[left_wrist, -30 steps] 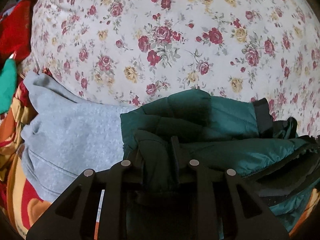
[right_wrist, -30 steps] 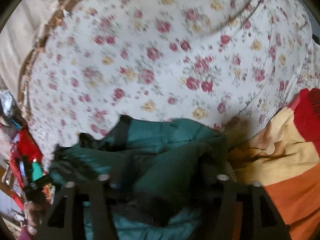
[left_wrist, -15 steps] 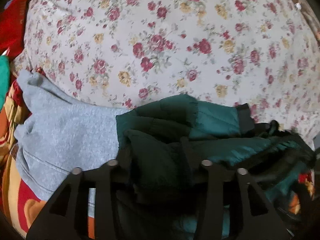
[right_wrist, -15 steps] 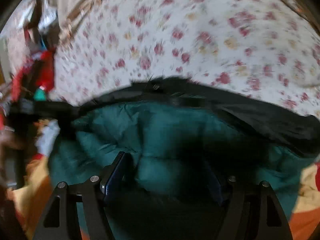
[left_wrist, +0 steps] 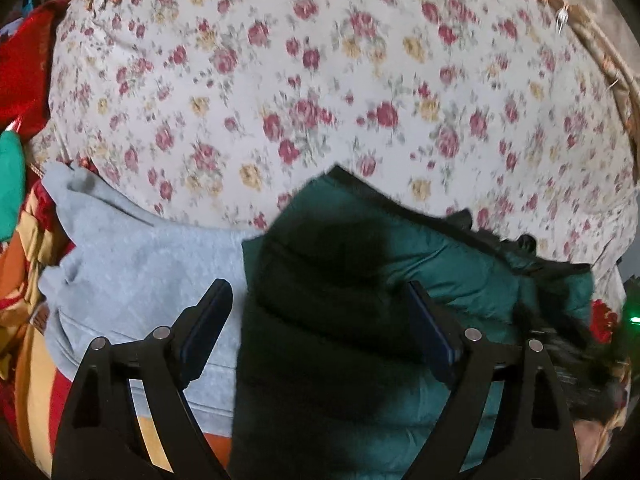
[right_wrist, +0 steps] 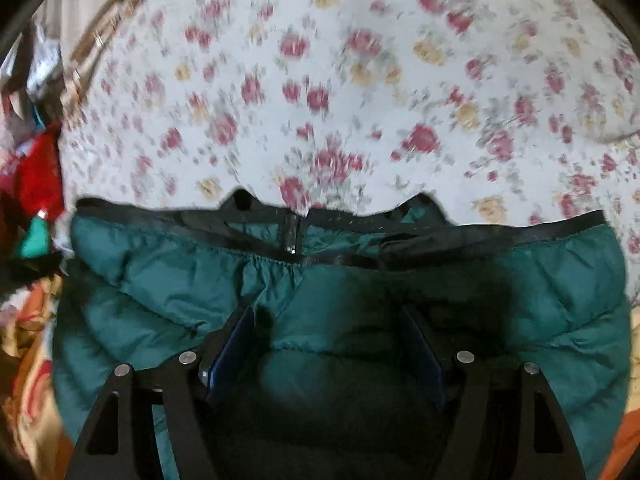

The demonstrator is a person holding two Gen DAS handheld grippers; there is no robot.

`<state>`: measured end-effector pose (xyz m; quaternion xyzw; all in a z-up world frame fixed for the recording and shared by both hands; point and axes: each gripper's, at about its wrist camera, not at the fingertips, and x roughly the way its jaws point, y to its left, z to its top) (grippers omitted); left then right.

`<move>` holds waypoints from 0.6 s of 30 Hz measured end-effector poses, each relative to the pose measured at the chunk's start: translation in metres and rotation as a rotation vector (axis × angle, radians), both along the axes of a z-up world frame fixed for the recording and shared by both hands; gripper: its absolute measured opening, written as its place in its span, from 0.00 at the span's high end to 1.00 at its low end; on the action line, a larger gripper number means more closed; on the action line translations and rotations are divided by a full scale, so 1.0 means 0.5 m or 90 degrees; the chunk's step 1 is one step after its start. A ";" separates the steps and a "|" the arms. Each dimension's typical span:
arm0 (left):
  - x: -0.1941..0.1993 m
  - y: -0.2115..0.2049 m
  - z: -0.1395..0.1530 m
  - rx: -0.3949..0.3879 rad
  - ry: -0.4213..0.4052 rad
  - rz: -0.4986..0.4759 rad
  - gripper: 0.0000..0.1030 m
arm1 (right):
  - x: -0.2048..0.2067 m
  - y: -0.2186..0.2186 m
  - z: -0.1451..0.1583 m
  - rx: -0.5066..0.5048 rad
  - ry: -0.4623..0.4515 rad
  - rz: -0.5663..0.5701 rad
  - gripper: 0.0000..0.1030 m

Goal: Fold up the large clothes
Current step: 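Fold the held hem over toward the collar with both grippers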

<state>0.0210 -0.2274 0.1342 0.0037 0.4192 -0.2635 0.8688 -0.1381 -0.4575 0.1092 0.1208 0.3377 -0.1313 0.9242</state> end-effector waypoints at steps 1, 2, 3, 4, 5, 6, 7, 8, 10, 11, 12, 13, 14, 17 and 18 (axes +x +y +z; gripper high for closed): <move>0.001 -0.008 -0.010 0.007 0.000 0.003 0.16 | -0.016 -0.003 0.012 -0.008 -0.007 0.000 0.30; 0.001 -0.013 -0.016 0.013 -0.002 0.005 0.16 | -0.036 -0.011 0.025 -0.031 -0.012 -0.005 0.29; 0.003 -0.018 -0.022 0.018 -0.008 0.010 0.16 | -0.044 -0.014 0.032 -0.045 -0.013 -0.009 0.28; 0.004 -0.024 -0.029 0.023 -0.015 0.017 0.16 | -0.056 -0.026 0.038 -0.071 -0.013 -0.020 0.28; 0.006 -0.027 -0.034 0.026 -0.017 0.020 0.16 | -0.062 -0.037 0.039 -0.088 -0.008 -0.029 0.26; 0.009 -0.033 -0.040 0.030 -0.017 0.024 0.16 | -0.070 -0.049 0.036 -0.102 -0.001 -0.040 0.26; 0.011 -0.036 -0.043 0.033 -0.018 0.025 0.16 | -0.072 -0.073 0.029 -0.113 0.010 -0.060 0.26; 0.015 -0.038 -0.046 0.036 -0.020 0.027 0.16 | -0.075 -0.087 0.024 -0.112 0.015 -0.073 0.26; 0.020 -0.048 -0.056 0.047 -0.029 0.027 0.16 | -0.069 -0.111 0.010 -0.103 0.021 -0.100 0.26; 0.022 -0.053 -0.060 0.052 -0.034 0.026 0.15 | -0.067 -0.128 -0.005 -0.098 0.030 -0.114 0.26; 0.023 -0.057 -0.064 0.057 -0.040 0.024 0.15 | -0.063 -0.143 -0.023 -0.085 0.041 -0.119 0.25; 0.023 -0.060 -0.067 0.059 -0.042 0.023 0.14 | -0.071 -0.153 -0.037 -0.066 0.047 -0.120 0.25; 0.023 -0.063 -0.070 0.059 -0.047 0.021 0.14 | -0.067 -0.160 -0.049 -0.053 0.048 -0.121 0.25; 0.026 -0.064 -0.076 0.055 -0.048 0.023 0.13 | -0.071 -0.186 -0.069 -0.008 0.023 -0.121 0.23; 0.028 -0.063 -0.077 0.053 -0.044 0.025 0.12 | -0.073 -0.194 -0.073 0.006 0.018 -0.120 0.23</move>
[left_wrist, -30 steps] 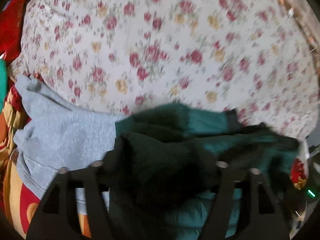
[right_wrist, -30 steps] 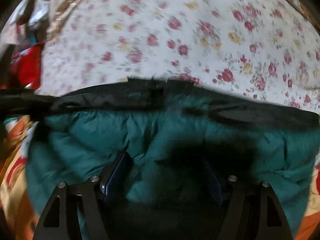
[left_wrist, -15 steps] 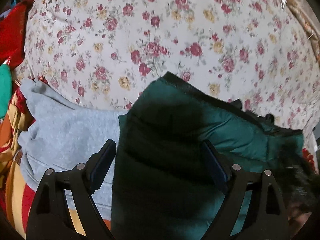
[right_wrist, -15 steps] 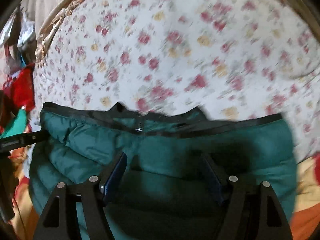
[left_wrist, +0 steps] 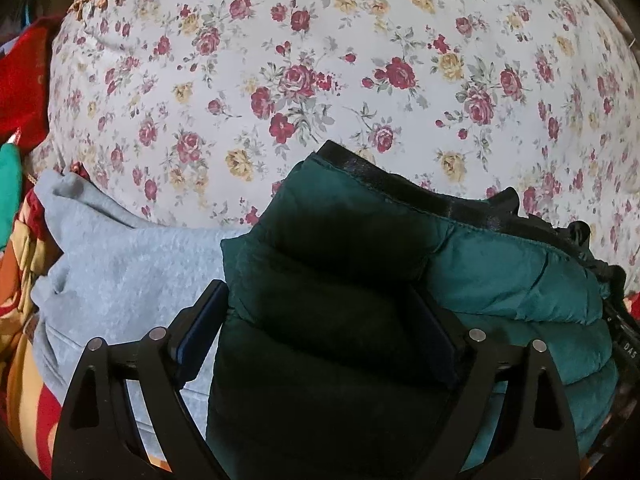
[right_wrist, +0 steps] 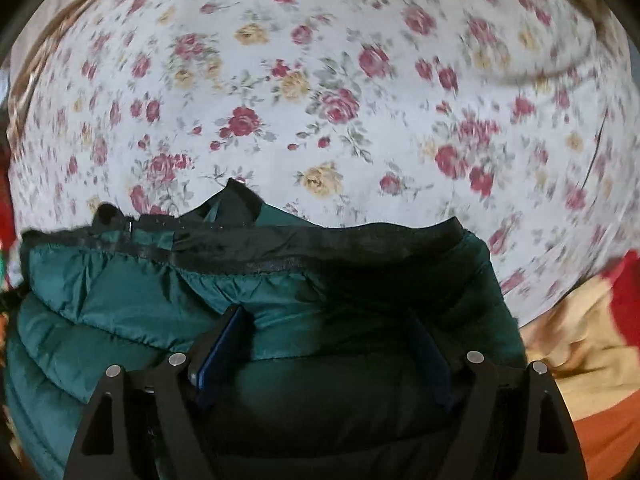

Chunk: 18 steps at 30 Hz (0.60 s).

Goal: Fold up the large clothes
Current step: 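Fold the held hem over toward the collar with both grippers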

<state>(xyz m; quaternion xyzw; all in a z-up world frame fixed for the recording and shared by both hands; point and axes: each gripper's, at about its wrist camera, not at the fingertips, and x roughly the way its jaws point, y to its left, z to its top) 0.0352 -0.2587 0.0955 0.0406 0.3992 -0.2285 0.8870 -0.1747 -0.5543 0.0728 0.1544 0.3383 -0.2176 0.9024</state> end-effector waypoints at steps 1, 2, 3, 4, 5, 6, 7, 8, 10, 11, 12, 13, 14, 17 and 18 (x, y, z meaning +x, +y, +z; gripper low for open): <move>0.002 0.001 -0.001 -0.001 0.003 0.001 0.12 | -0.004 -0.009 -0.002 0.017 -0.008 -0.001 0.23; 0.003 0.002 -0.002 -0.001 0.005 0.002 0.10 | -0.009 -0.013 0.001 0.027 -0.011 -0.003 0.23; 0.004 0.003 -0.003 -0.001 0.007 0.003 0.10 | -0.013 -0.013 0.007 0.028 -0.007 -0.004 0.24; 0.004 0.002 -0.003 0.000 0.007 0.003 0.10 | -0.022 -0.009 0.017 0.025 -0.003 -0.006 0.24; 0.004 0.003 -0.003 0.001 0.005 0.003 0.10 | -0.033 -0.004 0.031 0.024 -0.005 -0.004 0.24; 0.005 0.004 -0.003 0.002 0.003 0.003 0.10 | -0.043 0.001 0.042 0.025 -0.010 -0.002 0.24; 0.004 0.004 -0.003 0.002 0.001 0.003 0.10 | -0.060 0.004 0.055 0.036 -0.025 0.002 0.24; 0.005 0.004 -0.004 0.002 0.001 0.003 0.10 | -0.073 0.006 0.063 0.044 -0.040 0.004 0.24; 0.004 0.004 -0.003 0.001 0.003 0.002 0.10 | -0.103 0.003 0.072 0.056 -0.067 -0.001 0.24; 0.003 0.003 -0.003 0.002 0.003 0.001 0.10 | -0.117 -0.001 0.070 0.058 -0.073 -0.007 0.24; 0.003 0.003 -0.004 0.002 0.003 0.001 0.09 | -0.124 -0.005 0.063 0.058 -0.068 -0.013 0.24; 0.002 0.002 -0.005 0.003 0.001 0.001 0.09 | -0.122 -0.010 0.051 0.056 -0.052 -0.017 0.24; 0.001 0.002 -0.005 0.004 -0.001 0.002 0.08 | -0.112 -0.006 0.035 0.056 -0.038 -0.018 0.23; -0.009 0.004 0.001 0.012 -0.009 0.007 0.08 | -0.084 -0.003 0.009 0.052 -0.007 -0.012 0.23; -0.016 0.006 0.007 0.015 -0.012 0.008 0.08 | -0.084 0.000 0.013 0.050 -0.002 -0.014 0.23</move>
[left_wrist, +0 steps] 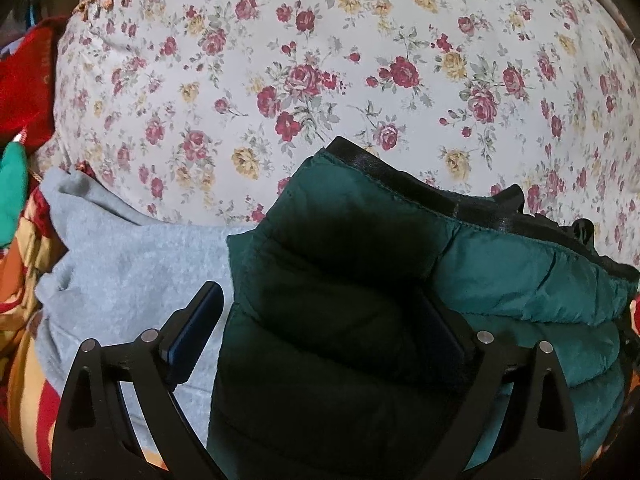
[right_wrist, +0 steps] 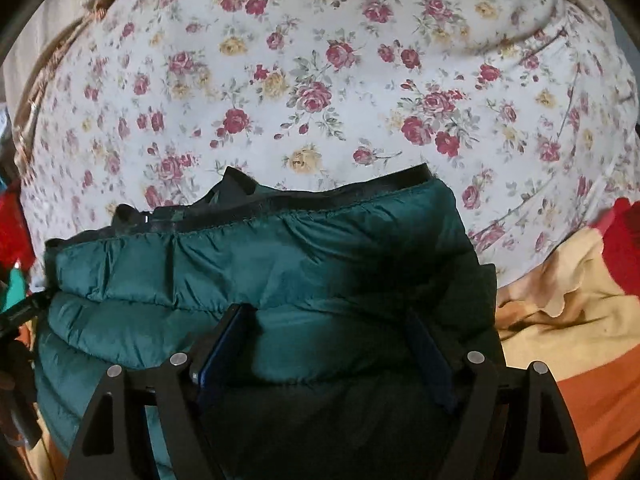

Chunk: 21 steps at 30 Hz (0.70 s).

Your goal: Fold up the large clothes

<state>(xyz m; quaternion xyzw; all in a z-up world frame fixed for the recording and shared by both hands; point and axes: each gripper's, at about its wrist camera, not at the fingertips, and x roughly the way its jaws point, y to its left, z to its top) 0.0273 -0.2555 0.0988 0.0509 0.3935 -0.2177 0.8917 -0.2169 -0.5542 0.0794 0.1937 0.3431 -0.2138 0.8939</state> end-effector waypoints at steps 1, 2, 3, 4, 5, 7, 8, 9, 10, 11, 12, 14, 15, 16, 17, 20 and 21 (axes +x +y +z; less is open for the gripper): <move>-0.011 0.005 0.007 0.003 -0.007 -0.001 0.08 | -0.003 0.002 0.011 0.002 0.003 -0.003 0.23; -0.019 0.011 0.012 0.004 -0.012 -0.003 0.08 | -0.010 0.006 0.021 0.003 -0.001 -0.005 0.23; -0.031 0.019 0.019 0.006 -0.019 -0.007 0.08 | -0.019 0.010 0.030 0.004 -0.007 -0.006 0.23; -0.039 0.024 0.023 0.008 -0.024 -0.009 0.08 | -0.032 0.016 0.039 0.003 -0.016 -0.007 0.23; -0.049 0.032 0.028 0.010 -0.028 -0.012 0.08 | -0.048 0.025 0.050 0.000 -0.024 -0.005 0.20; -0.071 0.046 0.036 0.015 -0.039 -0.019 0.08 | -0.072 0.042 0.062 -0.001 -0.032 0.005 0.13; -0.082 0.051 0.040 0.020 -0.045 -0.022 0.08 | -0.084 0.056 0.066 0.002 -0.030 0.015 0.12; -0.094 0.055 0.043 0.025 -0.050 -0.026 0.08 | -0.091 0.064 0.066 0.003 -0.027 0.019 0.12; -0.108 0.061 0.046 0.030 -0.057 -0.030 0.08 | -0.099 0.075 0.066 0.003 -0.021 0.025 0.12; -0.118 0.065 0.047 0.033 -0.061 -0.032 0.08 | -0.108 0.087 0.066 0.003 -0.015 0.032 0.12; -0.130 0.071 0.049 0.032 -0.065 -0.035 0.08 | -0.115 0.098 0.066 0.004 -0.011 0.037 0.12; -0.153 0.081 0.051 0.024 -0.064 -0.040 0.08 | -0.131 0.114 0.066 0.006 -0.011 0.038 0.12; -0.163 0.087 0.052 0.020 -0.062 -0.039 0.08 | -0.137 0.122 0.066 0.009 -0.011 0.037 0.12; -0.169 0.090 0.054 0.017 -0.060 -0.039 0.08 | -0.145 0.128 0.066 0.012 -0.008 0.037 0.12; -0.176 0.095 0.056 0.013 -0.057 -0.039 0.08 | -0.147 0.129 0.064 0.016 -0.005 0.036 0.12; -0.190 0.102 0.059 0.007 -0.054 -0.040 0.08 | -0.159 0.141 0.063 0.020 0.005 0.035 0.12; -0.195 0.103 0.059 0.007 -0.055 -0.042 0.08 | -0.161 0.144 0.063 0.016 0.006 0.035 0.11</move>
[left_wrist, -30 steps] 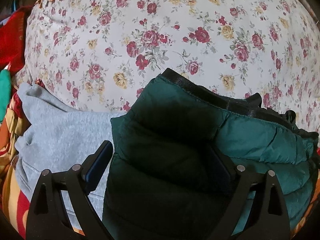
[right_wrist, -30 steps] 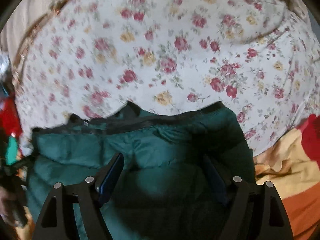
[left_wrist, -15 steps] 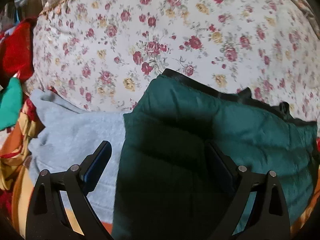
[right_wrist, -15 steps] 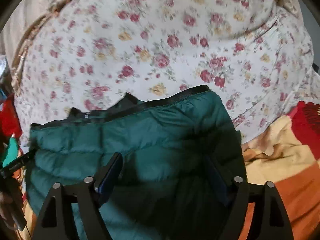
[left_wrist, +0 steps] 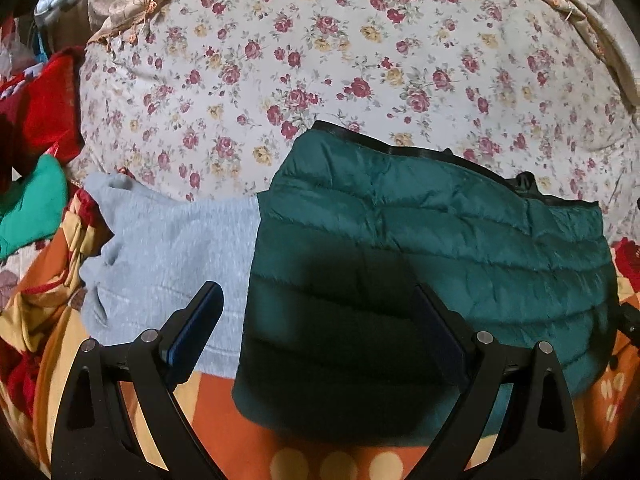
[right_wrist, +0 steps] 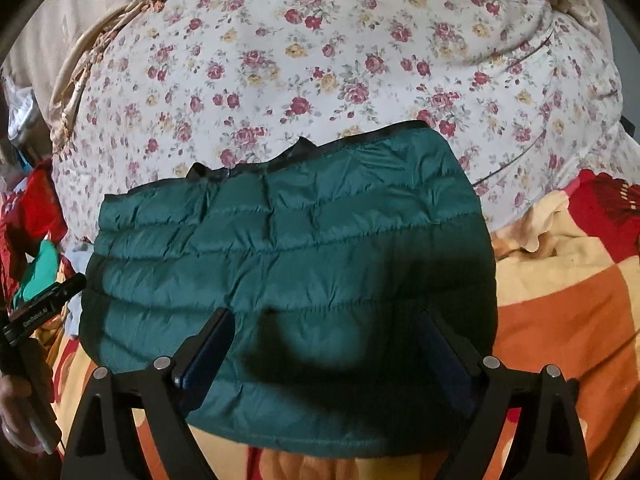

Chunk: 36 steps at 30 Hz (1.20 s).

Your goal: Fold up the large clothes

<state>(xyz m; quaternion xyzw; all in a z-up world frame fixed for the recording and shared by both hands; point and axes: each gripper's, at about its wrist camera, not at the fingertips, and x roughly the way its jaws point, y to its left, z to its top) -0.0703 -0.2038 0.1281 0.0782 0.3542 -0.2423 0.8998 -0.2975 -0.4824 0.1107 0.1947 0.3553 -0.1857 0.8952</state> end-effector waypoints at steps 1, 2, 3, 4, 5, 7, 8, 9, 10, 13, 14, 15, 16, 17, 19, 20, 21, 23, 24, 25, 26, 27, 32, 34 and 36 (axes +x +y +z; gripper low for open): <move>-0.006 0.000 0.000 0.004 -0.002 -0.002 0.08 | -0.002 0.003 0.001 -0.005 0.002 -0.001 0.11; -0.009 0.000 -0.001 0.008 -0.004 -0.003 0.08 | -0.006 0.007 0.002 -0.010 0.004 -0.001 0.09; -0.011 0.000 -0.002 0.011 -0.005 -0.003 0.08 | -0.007 0.008 0.002 -0.011 0.005 -0.001 0.09; -0.012 0.000 -0.003 0.013 -0.004 -0.003 0.08 | -0.008 0.009 0.001 -0.011 0.007 -0.001 0.09; -0.014 0.001 -0.004 0.012 -0.003 -0.003 0.08 | -0.008 0.010 0.001 -0.011 0.010 -0.001 0.08; -0.014 0.004 -0.006 0.009 -0.002 -0.001 0.08 | -0.008 0.012 -0.001 -0.015 0.017 0.000 0.08; -0.014 0.006 -0.008 0.006 0.000 0.000 0.08 | -0.008 0.013 -0.003 -0.019 0.019 0.000 0.08; -0.011 0.007 -0.010 0.004 0.004 0.001 0.08 | -0.007 0.013 -0.004 -0.022 0.021 0.000 0.08; -0.010 0.009 -0.011 0.003 0.005 0.003 0.08 | -0.006 0.013 -0.006 -0.025 0.026 -0.001 0.08; -0.003 0.014 -0.016 -0.002 0.010 0.010 0.08 | -0.003 0.010 -0.012 -0.024 0.033 -0.001 0.08; 0.000 0.015 -0.019 -0.001 0.013 0.011 0.08 | -0.003 0.008 -0.014 -0.023 0.032 -0.002 0.08; 0.004 0.015 -0.022 0.001 0.015 0.012 0.08 | -0.003 0.007 -0.015 -0.022 0.032 -0.003 0.08; 0.006 0.015 -0.024 0.002 0.017 0.013 0.08 | -0.002 0.004 -0.018 -0.021 0.033 -0.005 0.08; 0.010 0.015 -0.027 0.003 0.018 0.015 0.08 | -0.001 0.002 -0.020 -0.020 0.036 -0.006 0.07; 0.017 0.016 -0.031 0.001 0.022 0.019 0.08 | 0.002 -0.003 -0.025 -0.021 0.041 -0.008 0.07; 0.020 0.017 -0.034 -0.001 0.025 0.020 0.08 | 0.003 -0.007 -0.026 -0.022 0.042 -0.011 0.06; 0.023 0.017 -0.036 -0.002 0.028 0.021 0.08 | 0.003 -0.008 -0.027 -0.023 0.042 -0.012 0.06; 0.029 0.017 -0.040 -0.001 0.032 0.023 0.08 | 0.003 -0.015 -0.030 -0.023 0.042 -0.017 0.05; 0.032 0.016 -0.042 -0.001 0.034 0.023 0.08 | 0.004 -0.017 -0.031 -0.022 0.043 -0.019 0.05; 0.034 0.016 -0.044 -0.001 0.035 0.023 0.08 | 0.004 -0.021 -0.032 -0.021 0.044 -0.021 0.05; 0.035 0.015 -0.045 -0.002 0.036 0.023 0.08 | 0.005 -0.024 -0.034 -0.021 0.044 -0.022 0.05; 0.037 0.014 -0.047 -0.002 0.036 0.023 0.08 | 0.005 -0.026 -0.035 -0.021 0.045 -0.024 0.05; 0.042 0.013 -0.050 -0.003 0.039 0.022 0.08 | 0.010 -0.034 -0.039 -0.023 0.046 -0.026 0.03; 0.047 0.012 -0.053 -0.003 0.043 0.019 0.08 | 0.011 -0.037 -0.039 -0.025 0.046 -0.027 0.03; 0.053 0.010 -0.058 -0.004 0.051 0.018 0.08 | 0.011 -0.041 -0.039 -0.028 0.046 -0.031 0.03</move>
